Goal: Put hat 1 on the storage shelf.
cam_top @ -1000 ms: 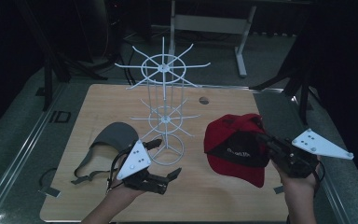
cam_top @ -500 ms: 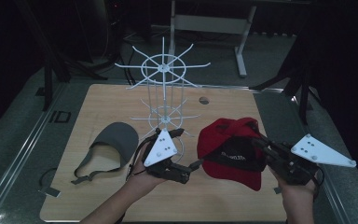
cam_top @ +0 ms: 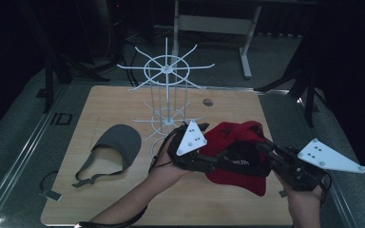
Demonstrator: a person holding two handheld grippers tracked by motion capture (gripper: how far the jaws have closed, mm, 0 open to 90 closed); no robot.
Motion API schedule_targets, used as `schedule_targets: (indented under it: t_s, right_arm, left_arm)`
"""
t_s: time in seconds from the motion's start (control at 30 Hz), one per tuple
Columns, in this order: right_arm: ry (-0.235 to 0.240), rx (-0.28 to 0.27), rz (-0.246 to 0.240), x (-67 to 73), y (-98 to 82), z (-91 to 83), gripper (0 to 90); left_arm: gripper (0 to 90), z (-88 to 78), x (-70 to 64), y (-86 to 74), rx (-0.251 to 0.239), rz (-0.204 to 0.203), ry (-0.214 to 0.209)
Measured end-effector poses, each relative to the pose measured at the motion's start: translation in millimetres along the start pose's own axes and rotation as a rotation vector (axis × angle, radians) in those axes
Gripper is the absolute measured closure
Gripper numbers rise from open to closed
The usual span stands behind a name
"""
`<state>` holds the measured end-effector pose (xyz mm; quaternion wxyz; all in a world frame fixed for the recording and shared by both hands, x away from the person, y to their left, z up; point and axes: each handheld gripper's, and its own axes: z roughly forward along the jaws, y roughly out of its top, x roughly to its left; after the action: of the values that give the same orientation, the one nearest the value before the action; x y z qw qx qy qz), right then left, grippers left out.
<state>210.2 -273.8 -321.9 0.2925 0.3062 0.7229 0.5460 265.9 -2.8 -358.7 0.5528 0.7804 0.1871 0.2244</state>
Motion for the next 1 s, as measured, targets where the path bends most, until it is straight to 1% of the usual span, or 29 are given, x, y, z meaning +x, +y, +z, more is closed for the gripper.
schedule_targets:
  t_s: [0.03,0.07,0.13,0.17,0.2,0.23,0.27,0.3,0.33,0.37,0.43,0.5,0.6,0.7,0.73,0.77,0.8,0.87,0.9,1.0]
  right_arm:
    - [0.0,0.004,0.0,-0.1,-0.4,0.3,83.8]
    - [0.0,0.007,-0.001,-0.1,-0.7,0.8,83.9]
    - [0.001,0.009,-0.001,-0.1,-1.4,1.5,83.8]
    - [0.0,0.011,-0.003,0.1,-1.7,1.9,83.8]
    - [0.001,0.011,-0.002,0.0,-2.0,2.4,83.8]
    - [0.003,0.01,0.002,0.1,-2.4,2.7,83.8]
    - [0.003,0.009,0.0,0.3,-2.7,3.0,83.8]
    - [0.004,0.011,0.001,0.8,-2.9,3.3,83.8]
    - [0.008,0.01,0.004,1.2,-3.2,3.5,83.8]
    - [0.011,0.01,0.004,1.8,-3.3,3.8,83.8]
    - [0.013,0.011,0.0,2.9,-3.3,3.9,83.8]
    - [0.014,0.012,-0.003,3.7,-3.5,3.9,83.8]
    - [0.017,0.01,0.002,3.7,-4.6,3.9,83.7]
    - [0.018,0.009,0.007,3.6,-6.0,3.4,83.7]
    - [0.02,0.009,0.01,3.5,-7.5,3.1,83.7]
    - [0.02,0.01,0.012,3.7,-8.6,3.0,83.7]
    - [0.014,0.015,0.009,4.2,-9.9,2.7,83.6]
    - [0.015,0.014,0.012,4.3,-11.6,2.1,83.5]
    - [0.009,0.016,0.012,4.4,-12.8,1.2,83.4]
    - [0.001,0.015,0.022,3.3,-15.9,-0.3,82.9]
  left_arm:
    - [15.7,2.2,-0.5,1.6,0.012,-0.004,0.001]
    - [19.4,4.5,-1.0,2.9,0.03,-0.008,0.006]
    - [24.3,7.2,-1.8,4.2,0.027,-0.014,0.01]
    - [30.5,7.8,-2.4,4.9,0.032,-0.008,0.02]
    - [33.8,7.8,-3.1,5.1,0.019,-0.014,0.021]
    - [40.8,7.8,-3.8,5.6,0.014,-0.013,0.024]
    - [46.4,8.0,-4.8,6.2,0.016,-0.007,0.041]
    - [50.4,8.2,-4.7,6.7,0.013,-0.01,0.051]
    - [57.4,8.2,-3.8,6.9,0.008,-0.024,0.053]
    - [63.3,8.0,-3.2,7.0,0.004,-0.03,0.068]
    - [75.0,7.3,-1.7,7.6,-0.011,-0.039,0.066]
    - [82.8,6.4,-2.1,8.9,-0.006,-0.025,0.063]
    - [85.4,6.2,-3.3,10.5,0.001,-0.011,0.066]
    - [86.0,6.9,-3.3,11.5,0.007,-0.002,0.069]
    - [86.3,7.1,-2.9,11.8,0.009,-0.006,0.071]
    - [86.6,7.6,-2.5,12.3,0.014,-0.007,0.063]
    - [86.7,7.9,-2.4,12.6,0.014,-0.001,0.065]
    - [86.8,8.6,-2.1,13.5,0.021,0.0,0.057]
    - [86.9,9.0,-2.1,14.1,0.025,0.0,0.053]
    - [87.0,10.2,-2.8,16.5,0.036,-0.002,0.043]
